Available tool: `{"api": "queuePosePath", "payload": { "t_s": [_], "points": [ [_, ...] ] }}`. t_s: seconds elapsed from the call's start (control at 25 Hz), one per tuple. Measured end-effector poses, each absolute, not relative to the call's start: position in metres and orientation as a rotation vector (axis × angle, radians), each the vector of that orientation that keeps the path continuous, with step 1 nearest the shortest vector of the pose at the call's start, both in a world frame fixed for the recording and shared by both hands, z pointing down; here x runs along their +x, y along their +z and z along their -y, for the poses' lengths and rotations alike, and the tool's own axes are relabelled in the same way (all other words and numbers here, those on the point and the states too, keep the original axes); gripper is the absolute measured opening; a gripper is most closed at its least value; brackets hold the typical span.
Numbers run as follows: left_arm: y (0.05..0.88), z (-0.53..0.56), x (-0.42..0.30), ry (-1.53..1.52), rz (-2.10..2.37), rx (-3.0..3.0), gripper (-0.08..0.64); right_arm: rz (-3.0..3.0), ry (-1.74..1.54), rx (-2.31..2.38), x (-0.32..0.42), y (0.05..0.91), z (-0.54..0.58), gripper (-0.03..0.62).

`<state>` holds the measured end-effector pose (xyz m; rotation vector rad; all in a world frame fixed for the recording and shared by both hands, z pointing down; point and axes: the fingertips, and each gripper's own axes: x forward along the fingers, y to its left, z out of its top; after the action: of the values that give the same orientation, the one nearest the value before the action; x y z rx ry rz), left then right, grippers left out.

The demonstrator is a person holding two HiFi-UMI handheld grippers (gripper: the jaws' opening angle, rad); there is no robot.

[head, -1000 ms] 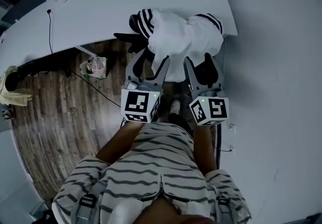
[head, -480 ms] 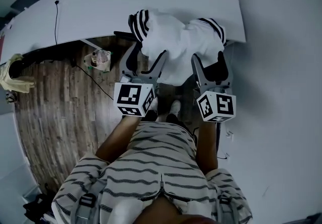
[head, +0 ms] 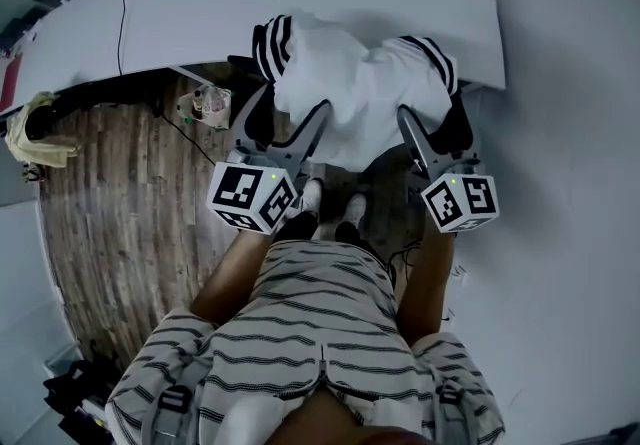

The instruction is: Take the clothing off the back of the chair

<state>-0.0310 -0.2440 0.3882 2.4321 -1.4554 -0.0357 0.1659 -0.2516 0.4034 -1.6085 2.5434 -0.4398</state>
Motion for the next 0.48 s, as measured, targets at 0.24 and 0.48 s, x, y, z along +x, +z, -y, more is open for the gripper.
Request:
{"api": "queuePosePath", "payload": {
  "t_s": [0.24,0.48],
  "points": [
    [0.391,0.247,-0.026,-0.072,1.386,2.444,0.357,-2.608,-0.528,-1.450,0.159,0.413,0.260,0.460],
    [0.394,0.249,-0.021,-0.067,1.319,2.456,0.354,-2.661,-0.608,-1.341,0.143,0.418,0.264,0.454]
  ]
}}
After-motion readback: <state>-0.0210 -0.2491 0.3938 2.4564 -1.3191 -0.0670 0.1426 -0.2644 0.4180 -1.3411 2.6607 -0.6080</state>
